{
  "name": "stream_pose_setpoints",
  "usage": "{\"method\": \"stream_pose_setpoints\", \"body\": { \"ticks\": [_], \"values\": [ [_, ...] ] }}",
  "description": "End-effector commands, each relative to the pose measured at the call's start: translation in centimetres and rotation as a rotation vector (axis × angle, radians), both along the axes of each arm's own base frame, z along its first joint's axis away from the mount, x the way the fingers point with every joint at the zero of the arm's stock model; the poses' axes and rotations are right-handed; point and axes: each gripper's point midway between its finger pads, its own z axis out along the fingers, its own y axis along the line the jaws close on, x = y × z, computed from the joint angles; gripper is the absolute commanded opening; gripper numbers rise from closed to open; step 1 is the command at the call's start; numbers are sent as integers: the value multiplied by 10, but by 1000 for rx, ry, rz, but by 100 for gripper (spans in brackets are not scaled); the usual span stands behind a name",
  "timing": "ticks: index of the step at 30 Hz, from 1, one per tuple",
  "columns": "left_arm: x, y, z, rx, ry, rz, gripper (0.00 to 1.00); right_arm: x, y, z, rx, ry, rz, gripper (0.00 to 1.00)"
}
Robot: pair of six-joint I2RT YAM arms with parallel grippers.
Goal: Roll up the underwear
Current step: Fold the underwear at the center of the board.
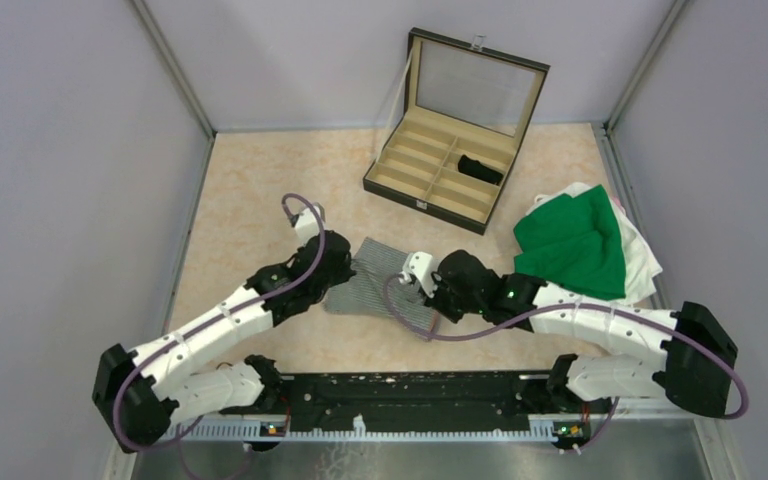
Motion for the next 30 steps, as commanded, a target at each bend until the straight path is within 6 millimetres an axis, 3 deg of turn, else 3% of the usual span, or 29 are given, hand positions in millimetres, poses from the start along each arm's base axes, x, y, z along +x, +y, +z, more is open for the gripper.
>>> {"method": "stream_pose_setpoints", "body": {
  "ticks": [1,8,14,21,30],
  "values": [
    [31,-24,21,-11,-101,-80,0,26,5,19,48,-25,-63,0],
    [50,-32,8,41,-86,-113,0,58,-12,17,-3,-46,-139,0],
    [59,-32,-12,68,-47,-108,0,77,-25,-4,-76,-25,-190,0],
    [66,-36,-34,90,-12,-120,0,94,-27,-18,-107,-13,-239,0],
    [71,-26,-59,117,33,-88,0,108,-30,-26,-113,-8,-277,0]
  ]
}}
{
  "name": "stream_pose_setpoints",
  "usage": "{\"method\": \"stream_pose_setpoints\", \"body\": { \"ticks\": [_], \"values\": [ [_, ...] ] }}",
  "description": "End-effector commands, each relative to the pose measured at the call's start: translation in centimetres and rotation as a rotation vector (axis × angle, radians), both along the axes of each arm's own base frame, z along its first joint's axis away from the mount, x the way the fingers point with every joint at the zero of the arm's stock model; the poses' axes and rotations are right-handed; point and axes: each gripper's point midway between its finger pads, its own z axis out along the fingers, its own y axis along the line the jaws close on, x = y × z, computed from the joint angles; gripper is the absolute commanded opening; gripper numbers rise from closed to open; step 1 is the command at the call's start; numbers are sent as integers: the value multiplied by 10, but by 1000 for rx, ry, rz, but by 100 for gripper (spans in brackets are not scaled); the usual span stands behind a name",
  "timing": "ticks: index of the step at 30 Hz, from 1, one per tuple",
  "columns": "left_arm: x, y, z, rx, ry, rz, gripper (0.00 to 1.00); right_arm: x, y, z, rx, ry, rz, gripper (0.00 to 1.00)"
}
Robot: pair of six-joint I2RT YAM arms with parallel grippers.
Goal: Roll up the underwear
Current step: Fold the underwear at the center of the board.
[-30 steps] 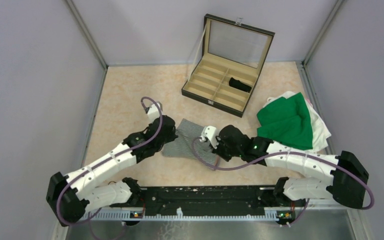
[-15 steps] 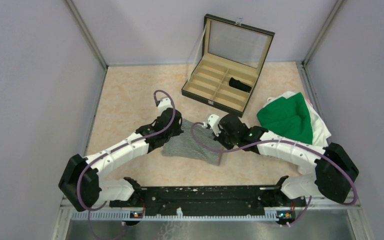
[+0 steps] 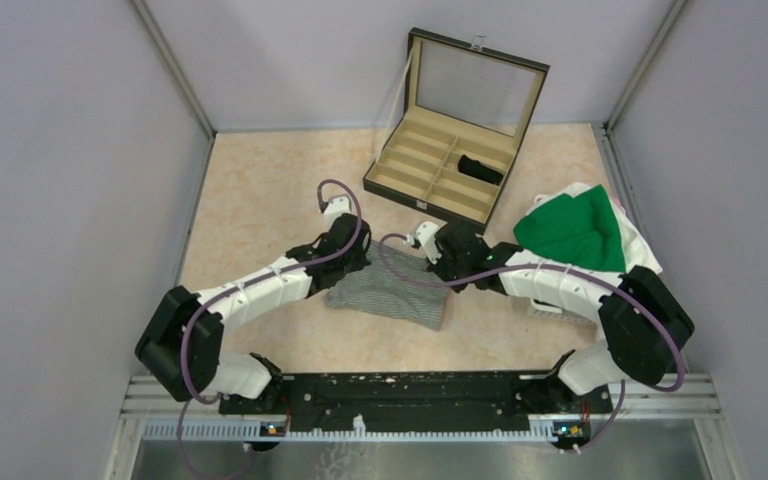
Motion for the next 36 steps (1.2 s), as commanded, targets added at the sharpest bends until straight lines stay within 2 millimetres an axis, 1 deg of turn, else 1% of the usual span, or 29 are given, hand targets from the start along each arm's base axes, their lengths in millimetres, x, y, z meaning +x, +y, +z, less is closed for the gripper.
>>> {"method": "stream_pose_setpoints", "body": {
  "ticks": [1,10,20,25,27,29,30,33,34,36],
  "values": [
    [13,1,5,-19,-40,21,0,21,10,17,44,-62,-19,0],
    [17,12,-1,-12,-28,57,0,31,11,12,38,-68,-33,0],
    [20,15,-8,-3,-14,62,0,36,9,3,25,-62,-44,0],
    [21,15,-12,0,-4,61,0,38,9,5,31,-68,-53,10],
    [23,15,-12,-1,-3,63,1,39,9,7,39,-75,-61,17],
    [24,14,-12,-3,-3,62,8,40,9,10,49,-84,-70,26],
    [25,15,-12,-2,-2,65,14,41,9,12,56,-88,-73,29],
    [28,15,-7,-9,-11,71,30,41,10,21,79,-104,-85,35],
    [28,15,-5,-11,-15,74,38,40,9,25,88,-112,-91,36],
    [30,16,1,-18,-28,81,51,41,6,34,104,-135,-110,38]
  ]
}}
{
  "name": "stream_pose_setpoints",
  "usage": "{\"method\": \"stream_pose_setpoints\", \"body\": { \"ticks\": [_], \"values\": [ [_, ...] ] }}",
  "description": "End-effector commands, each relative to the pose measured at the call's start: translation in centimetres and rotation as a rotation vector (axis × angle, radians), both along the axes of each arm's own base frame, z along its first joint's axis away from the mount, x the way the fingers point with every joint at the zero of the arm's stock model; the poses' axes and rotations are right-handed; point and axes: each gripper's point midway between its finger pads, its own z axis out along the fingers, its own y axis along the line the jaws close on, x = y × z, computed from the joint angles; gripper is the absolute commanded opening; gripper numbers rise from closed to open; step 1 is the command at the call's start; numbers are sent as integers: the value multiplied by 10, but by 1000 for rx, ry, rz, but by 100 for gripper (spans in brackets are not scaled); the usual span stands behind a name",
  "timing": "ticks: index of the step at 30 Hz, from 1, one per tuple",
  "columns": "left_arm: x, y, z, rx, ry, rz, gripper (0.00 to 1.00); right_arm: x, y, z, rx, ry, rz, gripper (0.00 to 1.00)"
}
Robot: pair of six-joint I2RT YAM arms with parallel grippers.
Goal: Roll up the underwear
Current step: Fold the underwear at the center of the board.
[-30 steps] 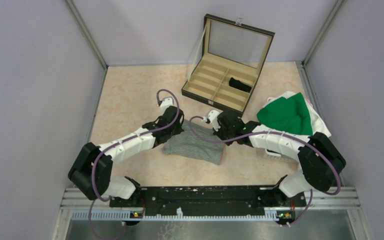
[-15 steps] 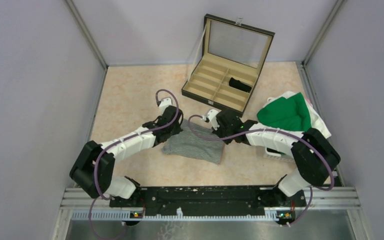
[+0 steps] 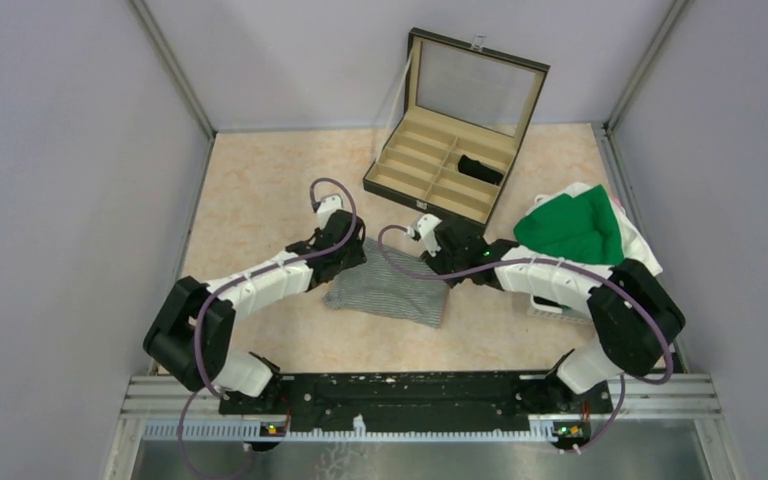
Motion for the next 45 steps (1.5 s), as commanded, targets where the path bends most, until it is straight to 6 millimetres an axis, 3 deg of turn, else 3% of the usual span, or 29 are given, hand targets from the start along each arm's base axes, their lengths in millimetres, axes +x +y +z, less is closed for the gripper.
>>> {"method": "stream_pose_setpoints", "body": {
  "ticks": [1,6,9,14,17,20,26,35,41,45],
  "values": [
    [16,-4,27,-41,-74,16,55,18,5,48,108,-120,-63,38],
    [9,-6,36,-61,-88,-29,56,12,-4,72,184,-150,-139,39],
    [-2,-14,32,-75,-66,-116,51,-7,4,80,304,-84,-156,36],
    [-26,-32,16,-138,-11,-269,36,-58,34,78,537,176,-153,19],
    [-37,-36,8,-169,1,-314,24,-79,44,69,628,276,-196,14],
    [-46,-34,1,-181,7,-327,19,-92,50,53,685,341,-241,10],
    [-53,-28,-15,-170,34,-317,14,-97,46,9,666,388,-315,7],
    [-61,-15,-41,-119,82,-286,10,-104,8,-39,479,390,-481,4],
    [-68,-5,-55,-87,107,-268,7,-116,-7,-42,450,406,-536,3],
    [-66,-12,-43,-114,84,-297,7,-116,13,-13,528,370,-439,3]
  ]
}}
